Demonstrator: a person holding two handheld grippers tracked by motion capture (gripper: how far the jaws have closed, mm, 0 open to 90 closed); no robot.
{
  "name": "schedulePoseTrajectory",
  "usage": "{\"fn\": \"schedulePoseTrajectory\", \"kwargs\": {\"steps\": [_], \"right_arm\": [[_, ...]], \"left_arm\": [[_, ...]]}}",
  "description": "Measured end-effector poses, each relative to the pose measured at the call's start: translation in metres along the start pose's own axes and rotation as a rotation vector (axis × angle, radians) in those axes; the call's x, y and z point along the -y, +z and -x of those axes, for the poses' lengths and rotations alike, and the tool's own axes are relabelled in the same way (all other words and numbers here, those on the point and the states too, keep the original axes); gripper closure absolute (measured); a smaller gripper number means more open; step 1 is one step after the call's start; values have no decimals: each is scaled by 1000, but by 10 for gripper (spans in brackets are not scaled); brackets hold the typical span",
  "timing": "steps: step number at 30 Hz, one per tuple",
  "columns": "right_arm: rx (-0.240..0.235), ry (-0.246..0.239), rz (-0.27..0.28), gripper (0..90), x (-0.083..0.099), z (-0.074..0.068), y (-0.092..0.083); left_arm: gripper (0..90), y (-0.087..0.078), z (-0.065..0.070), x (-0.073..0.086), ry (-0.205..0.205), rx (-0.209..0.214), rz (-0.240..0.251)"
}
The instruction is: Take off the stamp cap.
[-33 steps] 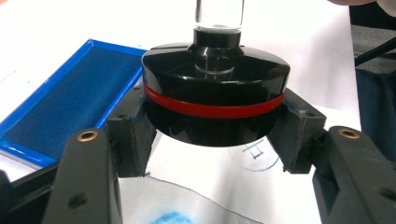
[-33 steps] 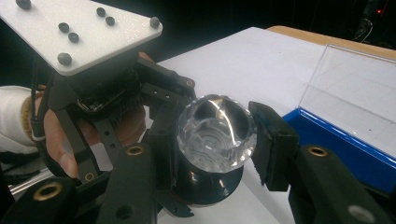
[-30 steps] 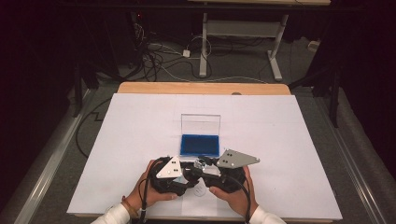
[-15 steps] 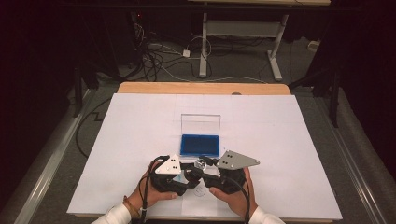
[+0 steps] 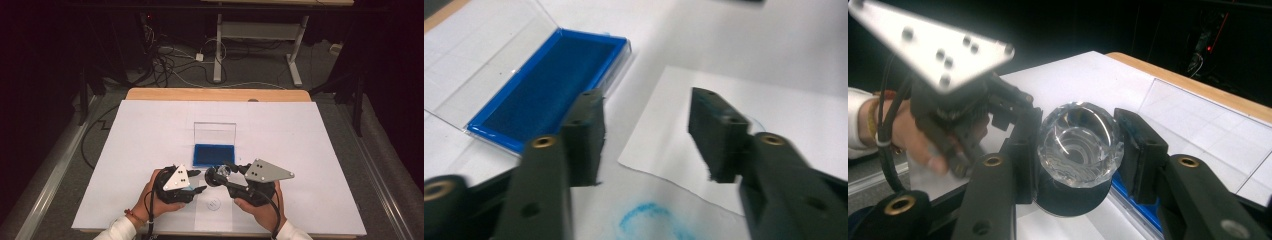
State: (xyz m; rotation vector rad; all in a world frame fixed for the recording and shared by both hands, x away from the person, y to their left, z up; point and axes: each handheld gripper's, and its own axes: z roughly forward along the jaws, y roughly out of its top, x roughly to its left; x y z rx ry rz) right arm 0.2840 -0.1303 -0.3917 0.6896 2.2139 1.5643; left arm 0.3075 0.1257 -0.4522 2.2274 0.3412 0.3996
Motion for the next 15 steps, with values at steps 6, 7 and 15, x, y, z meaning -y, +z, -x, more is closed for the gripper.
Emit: {"fn": "schedulePoseTrajectory", "kwargs": {"steps": [6,7,15], "right_arm": [[-56,62,-50,574,5,2,10],[-64,68,-55,574,5,1,12],[-102,90,-60,574,7,-5,18]], "left_arm": [[214,2,14,-9,39,-58,36],[214,2,15,-9,33,-57,46],[342,6,21,-9,45,3,55]]}}
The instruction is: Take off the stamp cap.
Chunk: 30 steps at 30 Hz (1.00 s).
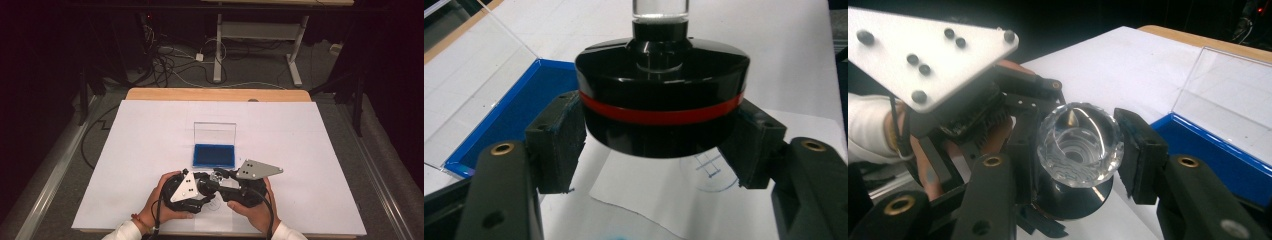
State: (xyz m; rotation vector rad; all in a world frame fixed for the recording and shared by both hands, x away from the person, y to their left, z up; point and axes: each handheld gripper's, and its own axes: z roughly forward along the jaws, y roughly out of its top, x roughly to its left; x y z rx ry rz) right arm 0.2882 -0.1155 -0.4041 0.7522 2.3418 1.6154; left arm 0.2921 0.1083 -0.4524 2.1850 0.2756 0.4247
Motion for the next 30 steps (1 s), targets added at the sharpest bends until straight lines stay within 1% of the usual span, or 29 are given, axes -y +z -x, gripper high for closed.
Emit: {"fn": "schedulePoseTrajectory", "kwargs": {"steps": [1,3,5,7,9,10,12,14,16,17,18,20,21,23,24,26,29,30], "right_arm": [[0,0,0,574,0,0,0],[5,-5,-5,574,1,-1,1],[6,-9,-7,574,1,-1,1],[8,-10,-7,574,1,-2,1],[14,-15,-12,574,2,-2,2],[15,-13,-14,574,2,-2,3],[14,-12,-15,574,2,-2,3],[10,-7,-16,574,3,-1,4],[11,-9,-19,574,3,-2,4],[11,-8,-21,574,3,-2,5],[7,-8,-30,574,4,-2,7],[6,-12,-32,574,5,-3,7],[7,-15,-34,574,5,-3,8],[10,-21,-40,574,5,-3,8],[10,-21,-40,574,5,-3,8],[7,-7,-44,574,6,-2,9],[21,-9,-46,574,8,-3,10],[21,-9,-46,574,8,-3,10]], "left_arm": [[342,0,-1,0,-7,15,3],[344,0,-2,1,-24,26,12],[344,0,-3,1,-32,36,10],[344,0,-3,2,-49,48,21],[343,1,-4,1,-46,53,9],[350,2,-3,1,-45,48,0],[351,2,-3,1,-46,47,-4],[353,2,-3,1,-39,37,-7],[353,2,-4,1,-41,45,-12],[352,2,-3,1,-36,42,-17],[352,3,-3,1,-32,49,-22],[351,4,-2,1,-24,51,-30],[353,5,-2,1,-24,58,-37],[358,4,-2,0,-18,45,-46],[358,5,-3,0,-21,53,-55],[362,5,-3,-1,-17,45,-80],[365,6,-5,-2,-40,68,-100],[365,6,-7,-1,-60,89,-92]]}}
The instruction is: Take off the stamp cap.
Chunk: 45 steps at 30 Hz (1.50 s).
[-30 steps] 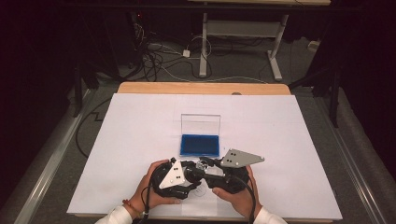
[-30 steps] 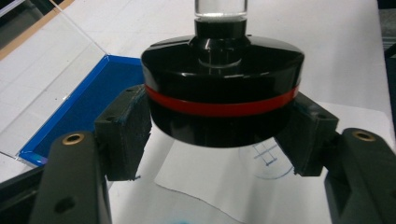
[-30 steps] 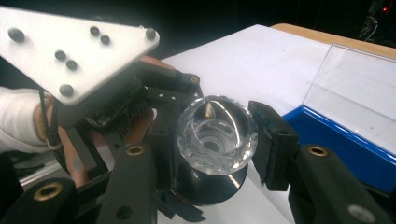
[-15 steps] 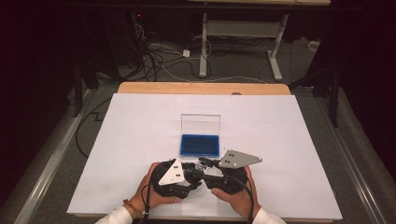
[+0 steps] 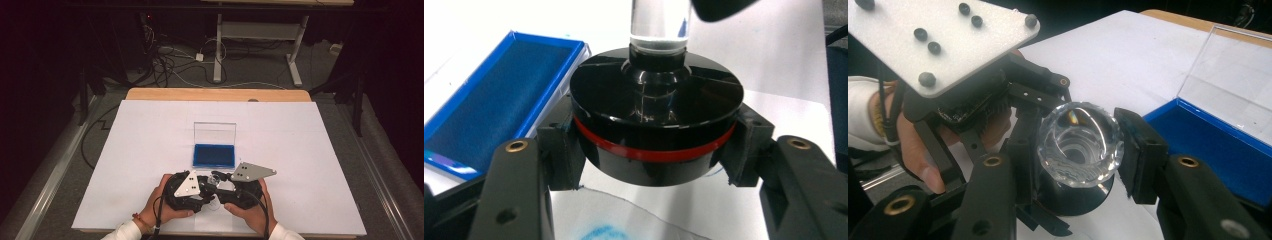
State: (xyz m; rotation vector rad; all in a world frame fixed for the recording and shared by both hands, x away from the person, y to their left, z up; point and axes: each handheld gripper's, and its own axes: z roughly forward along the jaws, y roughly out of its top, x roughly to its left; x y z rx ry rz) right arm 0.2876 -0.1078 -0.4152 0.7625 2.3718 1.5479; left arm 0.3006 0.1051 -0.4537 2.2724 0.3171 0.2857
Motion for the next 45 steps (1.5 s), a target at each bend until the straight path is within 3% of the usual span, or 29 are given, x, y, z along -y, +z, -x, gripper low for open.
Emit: {"fn": "schedulePoseTrajectory", "kwargs": {"steps": [5,6,7,8,9,10,11,12,14,19,24,32,45], "right_arm": [[16,2,10,574,2,-2,1],[19,8,14,574,3,-3,1],[6,-12,52,575,1,-4,-4],[1,-29,80,575,-4,-7,-11],[1,-29,80,575,-4,-7,-11],[39,-95,105,575,-16,-13,-23],[66,-101,120,575,-17,-11,-27],[62,-77,126,574,-17,-6,-29],[69,-45,109,574,-14,3,-31],[100,-63,85,574,-12,11,-37],[125,-62,85,574,-13,15,-42],[173,-56,75,574,-14,29,-56],[213,-41,37,574,-12,50,-60]], "left_arm": [[366,3,-2,2,-47,52,2],[366,4,-3,3,-64,40,-7],[368,7,-18,18,-189,39,-23],[368,6,-23,25,-219,29,-7],[367,6,-23,25,-219,29,-7],[367,4,-23,25,-183,14,-34],[366,-1,-21,20,-156,-5,-6],[366,-1,-21,20,-156,-5,-6],[365,-5,-19,15,-118,-33,1],[364,-15,-24,22,-111,-49,-7],[364,-29,-28,29,-90,-101,-13],[364,-56,-36,44,-94,-171,-14],[364,-90,-39,77,-146,-227,9]]}}
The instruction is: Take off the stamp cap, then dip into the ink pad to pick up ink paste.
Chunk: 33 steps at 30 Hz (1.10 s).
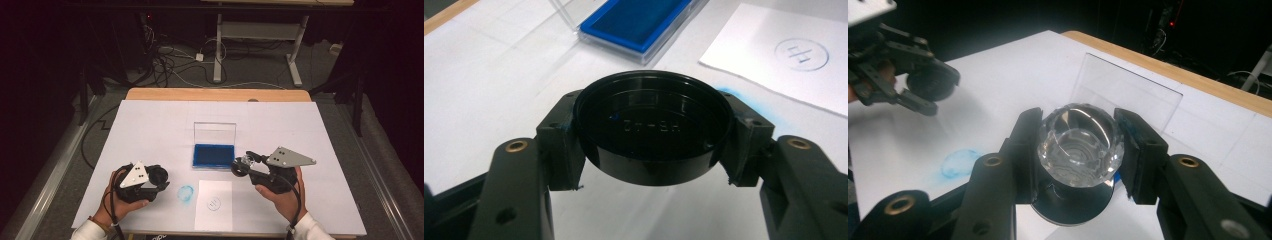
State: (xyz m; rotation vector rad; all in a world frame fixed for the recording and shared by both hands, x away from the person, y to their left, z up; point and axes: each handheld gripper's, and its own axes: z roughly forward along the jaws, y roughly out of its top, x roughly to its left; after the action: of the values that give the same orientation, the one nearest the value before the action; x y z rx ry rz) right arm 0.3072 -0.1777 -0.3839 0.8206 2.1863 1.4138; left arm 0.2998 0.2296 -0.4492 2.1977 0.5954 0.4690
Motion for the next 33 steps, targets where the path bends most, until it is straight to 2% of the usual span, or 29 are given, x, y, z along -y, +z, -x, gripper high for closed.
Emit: {"fn": "schedulePoseTrajectory", "kwargs": {"steps": [1,5,7,8,21,29,33], "right_arm": [[2,2,-2,574,0,1,1],[12,0,-15,574,1,3,2],[16,2,-21,574,2,4,2],[16,5,-24,574,2,5,3],[30,2,-55,573,3,10,9],[28,-9,-82,573,-2,13,23],[27,-21,-103,574,-10,16,36]], "left_arm": [[363,-1,1,2,-21,-7,12],[363,-6,1,8,-29,-12,19],[363,-8,1,11,-27,-14,21],[363,-10,0,12,-3,-14,0],[363,-13,2,19,5,-1,-10],[363,-11,3,20,7,1,-19],[363,-11,2,19,1,-6,-19]]}}
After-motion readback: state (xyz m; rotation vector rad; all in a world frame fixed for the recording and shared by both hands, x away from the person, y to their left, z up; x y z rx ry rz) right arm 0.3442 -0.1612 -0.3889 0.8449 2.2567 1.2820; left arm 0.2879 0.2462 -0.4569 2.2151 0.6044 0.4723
